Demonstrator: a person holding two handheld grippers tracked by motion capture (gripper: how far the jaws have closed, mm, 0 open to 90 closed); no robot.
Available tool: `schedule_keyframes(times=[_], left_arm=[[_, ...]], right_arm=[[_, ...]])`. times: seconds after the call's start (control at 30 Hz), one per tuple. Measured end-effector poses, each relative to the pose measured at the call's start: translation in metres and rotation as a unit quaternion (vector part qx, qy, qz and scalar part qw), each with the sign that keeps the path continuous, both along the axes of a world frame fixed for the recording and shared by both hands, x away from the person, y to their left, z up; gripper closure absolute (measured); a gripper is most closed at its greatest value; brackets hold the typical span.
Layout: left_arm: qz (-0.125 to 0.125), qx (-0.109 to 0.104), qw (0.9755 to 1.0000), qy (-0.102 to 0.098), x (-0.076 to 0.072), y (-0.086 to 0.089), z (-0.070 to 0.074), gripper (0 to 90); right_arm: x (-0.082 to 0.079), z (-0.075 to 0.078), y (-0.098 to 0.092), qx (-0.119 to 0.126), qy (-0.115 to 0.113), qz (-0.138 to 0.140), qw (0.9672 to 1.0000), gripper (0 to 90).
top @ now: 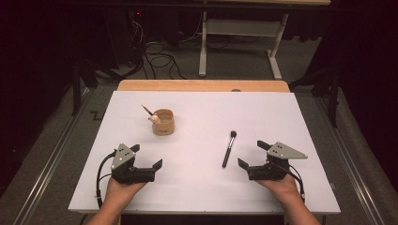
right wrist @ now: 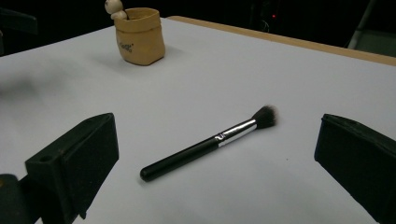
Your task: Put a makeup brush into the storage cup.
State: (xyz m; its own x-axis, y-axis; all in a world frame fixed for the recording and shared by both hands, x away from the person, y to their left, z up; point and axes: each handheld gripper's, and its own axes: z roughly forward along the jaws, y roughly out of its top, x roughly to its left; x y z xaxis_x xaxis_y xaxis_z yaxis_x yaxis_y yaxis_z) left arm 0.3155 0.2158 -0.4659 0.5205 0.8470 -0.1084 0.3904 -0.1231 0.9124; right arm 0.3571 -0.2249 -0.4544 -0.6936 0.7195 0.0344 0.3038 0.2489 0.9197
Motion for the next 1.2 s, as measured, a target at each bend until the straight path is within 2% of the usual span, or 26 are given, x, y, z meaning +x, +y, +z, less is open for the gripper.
schedule_keyframes(times=[0.17,0.4,0.63,0.73,0.8,1.0,1.13,1.2], left_arm=[[-0.009,0.006,0.9999,-0.011,-0.001,-0.001,0.001,0.2],[-0.017,0.006,0.9998,-0.008,0.001,0.003,-0.002,0.5],[-0.016,-0.001,0.9998,-0.008,0.003,0.005,0.0,0.6],[-0.022,-0.001,0.9997,-0.004,0.005,0.003,-0.001,0.6],[-0.027,0.001,0.9996,-0.003,0.005,0.002,-0.002,0.7],[-0.031,-0.009,0.9995,0.003,0.004,0.003,-0.003,0.6],[-0.032,-0.012,0.9994,0.004,0.004,0.006,-0.002,0.6],[-0.031,-0.019,0.9993,0.002,0.004,0.006,-0.002,0.7]], right_arm=[[0.001,0.001,-0.006,0.004,-0.003,-0.012,0.9999,0.5],[0.002,0.0,-0.016,0.006,-0.002,-0.039,0.9992,0.5],[0.001,0.0,-0.019,-0.021,-0.01,-0.064,0.9977,0.5],[0.001,-0.003,-0.02,-0.037,-0.001,-0.076,0.9964,0.5],[0.001,-0.004,-0.021,-0.039,0.007,-0.084,0.9956,0.4],[0.001,-0.006,-0.022,-0.041,0.028,-0.103,0.9934,0.5],[0.002,-0.006,-0.02,-0.052,0.044,-0.115,0.991,0.5],[0.003,-0.006,-0.019,-0.065,0.047,-0.118,0.9898,0.5]])
